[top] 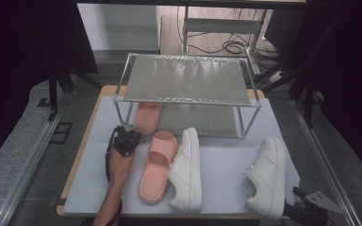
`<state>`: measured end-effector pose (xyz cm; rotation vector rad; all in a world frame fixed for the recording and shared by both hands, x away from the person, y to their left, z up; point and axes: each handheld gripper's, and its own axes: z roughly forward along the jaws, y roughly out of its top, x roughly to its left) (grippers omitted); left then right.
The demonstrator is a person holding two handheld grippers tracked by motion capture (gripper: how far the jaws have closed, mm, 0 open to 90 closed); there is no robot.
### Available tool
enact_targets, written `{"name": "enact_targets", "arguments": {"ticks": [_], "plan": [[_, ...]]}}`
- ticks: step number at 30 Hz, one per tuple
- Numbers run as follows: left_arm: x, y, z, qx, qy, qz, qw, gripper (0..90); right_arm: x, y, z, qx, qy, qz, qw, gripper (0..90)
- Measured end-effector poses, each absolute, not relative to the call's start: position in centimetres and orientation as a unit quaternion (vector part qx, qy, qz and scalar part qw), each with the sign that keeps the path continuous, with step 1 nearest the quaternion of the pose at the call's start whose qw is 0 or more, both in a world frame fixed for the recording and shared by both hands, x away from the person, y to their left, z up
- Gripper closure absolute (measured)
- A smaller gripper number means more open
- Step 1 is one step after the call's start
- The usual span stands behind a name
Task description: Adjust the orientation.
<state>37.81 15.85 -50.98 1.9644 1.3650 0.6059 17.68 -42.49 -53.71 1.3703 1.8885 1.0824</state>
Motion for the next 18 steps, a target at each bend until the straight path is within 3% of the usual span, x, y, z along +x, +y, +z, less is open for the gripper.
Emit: {"name": "enact_targets", "arguments": {"ticks": [8, 18], "plan": [[38.8, 15.7, -51.3, 0.748, 0.528, 0.235, 0.326, 89.7, 17.7, -42.5, -53.7, 0.511, 0.705, 0.404, 0.281, 26.5], [37.1, 16.7, -50.5, 0.738, 0.528, 0.227, 0.354, 89.7, 17.7, -42.5, -53.7, 0.512, 0.704, 0.405, 0.281, 26.5]]}}
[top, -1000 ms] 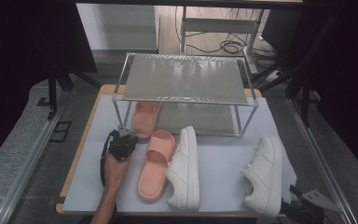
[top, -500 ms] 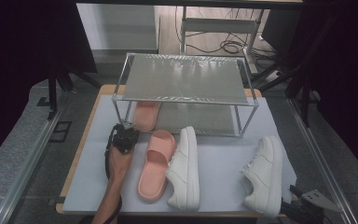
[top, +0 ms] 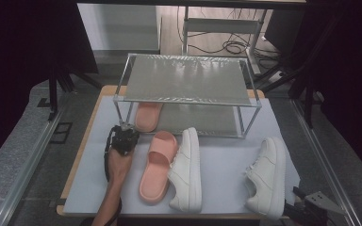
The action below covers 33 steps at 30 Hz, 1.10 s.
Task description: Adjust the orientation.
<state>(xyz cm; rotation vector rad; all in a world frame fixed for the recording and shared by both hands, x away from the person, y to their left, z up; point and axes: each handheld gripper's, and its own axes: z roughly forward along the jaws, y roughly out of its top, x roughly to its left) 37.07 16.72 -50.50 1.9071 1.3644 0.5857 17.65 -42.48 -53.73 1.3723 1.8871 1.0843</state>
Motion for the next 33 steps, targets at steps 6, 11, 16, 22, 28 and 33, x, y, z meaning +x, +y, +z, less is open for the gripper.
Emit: {"name": "enact_targets", "arguments": {"ticks": [6, 11, 16, 22, 28, 33], "plan": [[35.0, 17.3, -49.7, 0.737, 0.519, 0.219, 0.373, 81.1, 17.7, -42.5, -53.7, 0.512, 0.704, 0.405, 0.281, 26.4], [32.8, 17.8, -48.8, 0.744, 0.504, 0.217, 0.381, 75.6, 17.6, -42.5, -53.7, 0.512, 0.704, 0.404, 0.281, 26.4], [30.7, 18.3, -48.2, 0.751, 0.491, 0.212, 0.389, 71.3, 17.6, -42.5, -53.7, 0.513, 0.703, 0.404, 0.281, 26.4], [28.9, 18.7, -47.9, 0.752, 0.484, 0.193, 0.404, 67.3, 17.6, -42.5, -53.7, 0.512, 0.704, 0.404, 0.281, 26.4], [27.7, 18.4, -48.0, 0.754, 0.476, 0.171, 0.419, 64.4, 17.6, -42.5, -53.7, 0.513, 0.703, 0.404, 0.281, 26.4], [26.7, 18.0, -48.0, 0.755, 0.467, 0.163, 0.430, 62.9, 17.6, -42.5, -53.7, 0.512, 0.703, 0.404, 0.281, 26.4]]}}
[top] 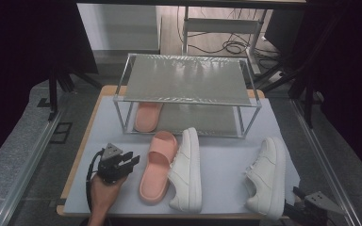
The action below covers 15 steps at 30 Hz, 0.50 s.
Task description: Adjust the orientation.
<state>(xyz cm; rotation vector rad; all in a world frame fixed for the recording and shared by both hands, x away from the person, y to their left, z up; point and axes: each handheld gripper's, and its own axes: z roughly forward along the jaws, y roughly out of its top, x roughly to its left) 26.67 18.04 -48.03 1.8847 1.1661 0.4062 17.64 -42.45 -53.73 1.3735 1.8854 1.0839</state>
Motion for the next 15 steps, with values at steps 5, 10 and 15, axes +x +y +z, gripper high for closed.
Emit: {"name": "enact_targets", "arguments": {"ticks": [5, 10, 15], "plan": [[26.0, 17.5, -48.1, 0.756, 0.459, 0.153, 0.441, 61.8, 17.6, -42.5, -53.7, 0.512, 0.703, 0.405, 0.281, 26.4], [25.8, 16.8, -48.3, 0.760, 0.452, 0.149, 0.442, 61.1, 17.6, -42.5, -53.7, 0.512, 0.703, 0.404, 0.281, 26.4], [26.4, 16.1, -48.4, 0.761, 0.450, 0.148, 0.442, 61.1, 17.6, -42.4, -53.7, 0.513, 0.703, 0.405, 0.281, 26.3]]}}
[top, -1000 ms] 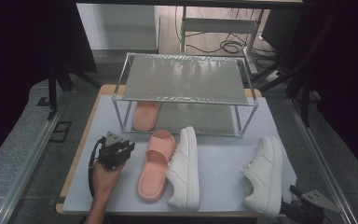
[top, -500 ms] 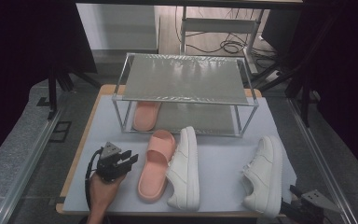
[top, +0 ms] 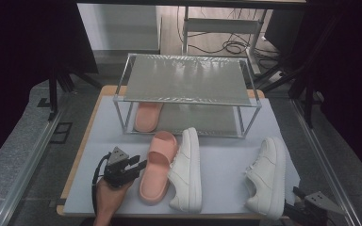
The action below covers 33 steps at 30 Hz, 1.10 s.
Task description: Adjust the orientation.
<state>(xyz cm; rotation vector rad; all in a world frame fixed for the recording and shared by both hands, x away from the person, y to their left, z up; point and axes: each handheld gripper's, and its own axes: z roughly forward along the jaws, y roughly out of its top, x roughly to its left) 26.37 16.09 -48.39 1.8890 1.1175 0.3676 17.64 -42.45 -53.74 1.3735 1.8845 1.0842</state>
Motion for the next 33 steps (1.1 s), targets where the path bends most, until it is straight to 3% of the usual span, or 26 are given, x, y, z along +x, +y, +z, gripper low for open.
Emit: {"name": "enact_targets", "arguments": {"ticks": [8, 18, 33], "plan": [[28.2, 14.6, -49.1, 0.763, 0.457, 0.152, 0.431, 63.3, 17.6, -42.5, -53.7, 0.512, 0.703, 0.405, 0.281, 26.3], [29.2, 14.4, -49.2, 0.753, 0.470, 0.150, 0.437, 74.3, 17.6, -42.5, -53.8, 0.512, 0.703, 0.405, 0.281, 26.4], [29.8, 14.7, -48.5, 0.743, 0.485, 0.171, 0.429, 79.7, 17.6, -42.5, -53.8, 0.512, 0.703, 0.405, 0.281, 26.3]]}}
